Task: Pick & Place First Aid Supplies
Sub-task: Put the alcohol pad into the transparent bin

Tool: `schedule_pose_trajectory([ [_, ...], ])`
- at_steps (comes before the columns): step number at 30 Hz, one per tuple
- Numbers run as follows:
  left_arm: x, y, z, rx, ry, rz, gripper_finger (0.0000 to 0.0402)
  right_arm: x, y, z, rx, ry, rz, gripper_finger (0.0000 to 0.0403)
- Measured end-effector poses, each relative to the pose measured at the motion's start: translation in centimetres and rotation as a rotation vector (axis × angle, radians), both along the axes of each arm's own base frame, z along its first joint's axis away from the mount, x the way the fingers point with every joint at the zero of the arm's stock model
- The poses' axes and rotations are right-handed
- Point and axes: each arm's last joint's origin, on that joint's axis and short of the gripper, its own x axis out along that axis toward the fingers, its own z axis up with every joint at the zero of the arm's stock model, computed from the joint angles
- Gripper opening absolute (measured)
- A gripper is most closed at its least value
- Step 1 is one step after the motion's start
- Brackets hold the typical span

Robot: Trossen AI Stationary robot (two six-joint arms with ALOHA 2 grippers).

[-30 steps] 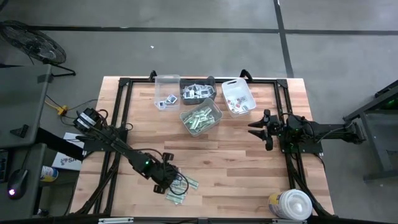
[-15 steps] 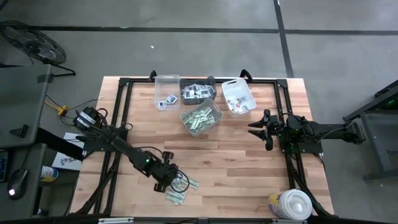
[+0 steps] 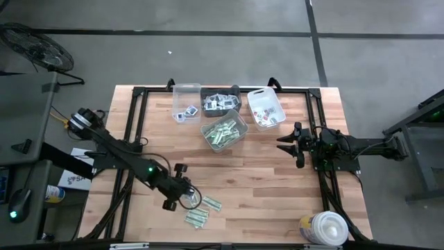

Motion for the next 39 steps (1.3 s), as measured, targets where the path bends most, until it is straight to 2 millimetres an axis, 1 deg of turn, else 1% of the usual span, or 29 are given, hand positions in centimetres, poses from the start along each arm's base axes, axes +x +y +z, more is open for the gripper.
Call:
schedule_pose_trajectory([
  [7,-0.4,0.4,2.4,0.008,-0.128,-0.049,0.0,0.0,0.0,0.0,0.0,-0.001,0.0,0.014],
  [14,-0.7,1.4,4.1,0.102,-0.257,0.03,0.0,0.0,0.0,0.0,0.0,0.0,0.0,0.014],
  [17,-0.3,2.5,4.5,0.125,-0.283,0.096,0.0,0.0,0.0,0.0,0.0,0.0,0.0,0.014],
  [24,1.4,6.1,4.9,0.185,-0.325,0.283,0.0,0.0,0.0,0.0,0.0,0.0,0.0,0.014],
  [29,2.4,8.1,5.2,0.2,-0.337,0.279,0.0,0.0,0.0,0.0,0.0,0.0,0.0,0.014],
  [39,3.2,11.3,5.2,0.257,-0.313,0.302,0.0,0.0,0.0,0.0,0.0,0.001,0.0,0.014],
])
